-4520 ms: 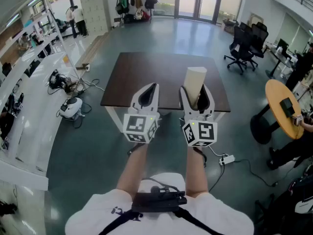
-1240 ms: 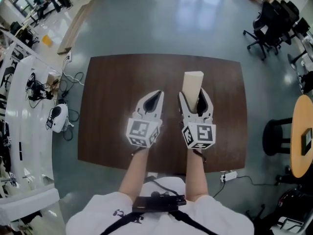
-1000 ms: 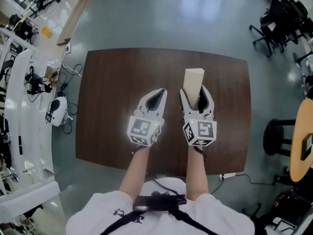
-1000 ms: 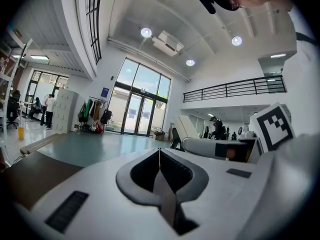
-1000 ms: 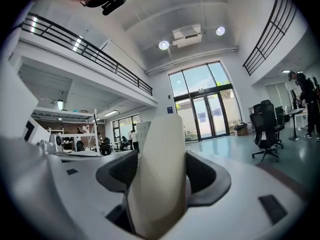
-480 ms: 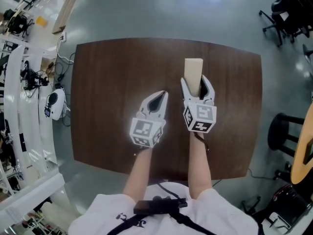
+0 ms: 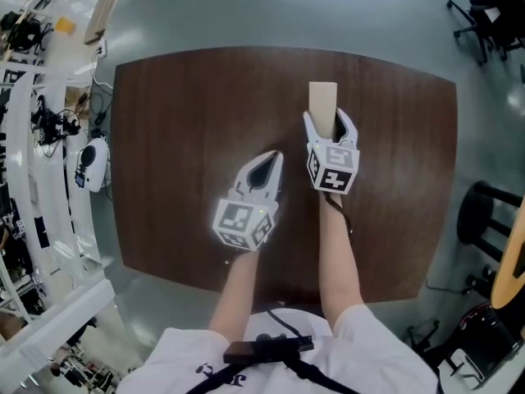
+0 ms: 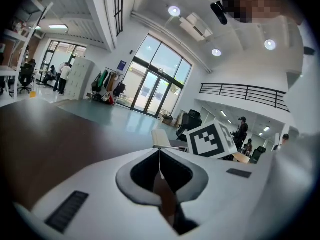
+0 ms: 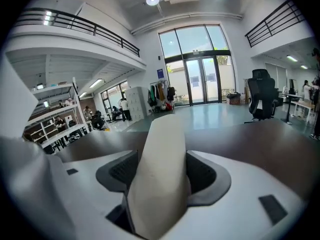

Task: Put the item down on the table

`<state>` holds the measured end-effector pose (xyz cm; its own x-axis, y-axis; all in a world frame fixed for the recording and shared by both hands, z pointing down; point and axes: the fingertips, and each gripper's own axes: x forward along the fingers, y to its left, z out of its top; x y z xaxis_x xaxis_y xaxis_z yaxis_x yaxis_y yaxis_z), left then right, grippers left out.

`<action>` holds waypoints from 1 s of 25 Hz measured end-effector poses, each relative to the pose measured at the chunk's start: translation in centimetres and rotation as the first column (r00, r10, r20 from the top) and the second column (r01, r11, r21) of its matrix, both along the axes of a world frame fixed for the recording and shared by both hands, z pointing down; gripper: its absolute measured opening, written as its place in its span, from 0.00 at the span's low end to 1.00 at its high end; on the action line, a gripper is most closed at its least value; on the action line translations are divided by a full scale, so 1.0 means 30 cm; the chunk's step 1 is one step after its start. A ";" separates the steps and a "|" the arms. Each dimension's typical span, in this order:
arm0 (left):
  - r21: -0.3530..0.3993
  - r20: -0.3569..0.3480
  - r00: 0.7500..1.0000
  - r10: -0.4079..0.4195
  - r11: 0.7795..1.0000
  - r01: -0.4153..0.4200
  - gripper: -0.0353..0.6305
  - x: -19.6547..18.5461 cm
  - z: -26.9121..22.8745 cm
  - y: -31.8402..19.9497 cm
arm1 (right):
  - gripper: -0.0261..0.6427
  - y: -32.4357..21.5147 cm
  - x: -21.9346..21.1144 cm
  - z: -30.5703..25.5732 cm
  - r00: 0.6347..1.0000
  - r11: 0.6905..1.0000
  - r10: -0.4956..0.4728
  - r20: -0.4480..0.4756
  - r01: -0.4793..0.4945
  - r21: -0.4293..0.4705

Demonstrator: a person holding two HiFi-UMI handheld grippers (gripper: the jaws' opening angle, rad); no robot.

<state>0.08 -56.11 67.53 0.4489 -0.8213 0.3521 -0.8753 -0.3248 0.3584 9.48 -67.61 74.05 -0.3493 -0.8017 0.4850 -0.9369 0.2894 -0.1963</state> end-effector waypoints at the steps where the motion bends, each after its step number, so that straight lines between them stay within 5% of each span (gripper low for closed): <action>1: -0.004 -0.007 1.000 -0.005 1.000 0.005 0.07 -0.001 0.009 -0.002 | 0.50 -0.007 0.001 0.031 1.000 1.000 0.001 -0.009 -0.001 -0.016; 19: -0.026 -0.037 0.999 -0.030 0.999 0.029 0.07 -0.038 0.044 0.061 | 0.51 -0.022 -0.038 0.229 0.986 0.983 -0.020 -0.164 -0.010 -0.181; 25: 0.007 -0.027 0.999 -0.040 0.999 0.040 0.07 -0.071 -0.035 0.148 | 0.51 0.050 -0.006 0.066 0.994 0.996 0.009 -0.112 -0.019 -0.088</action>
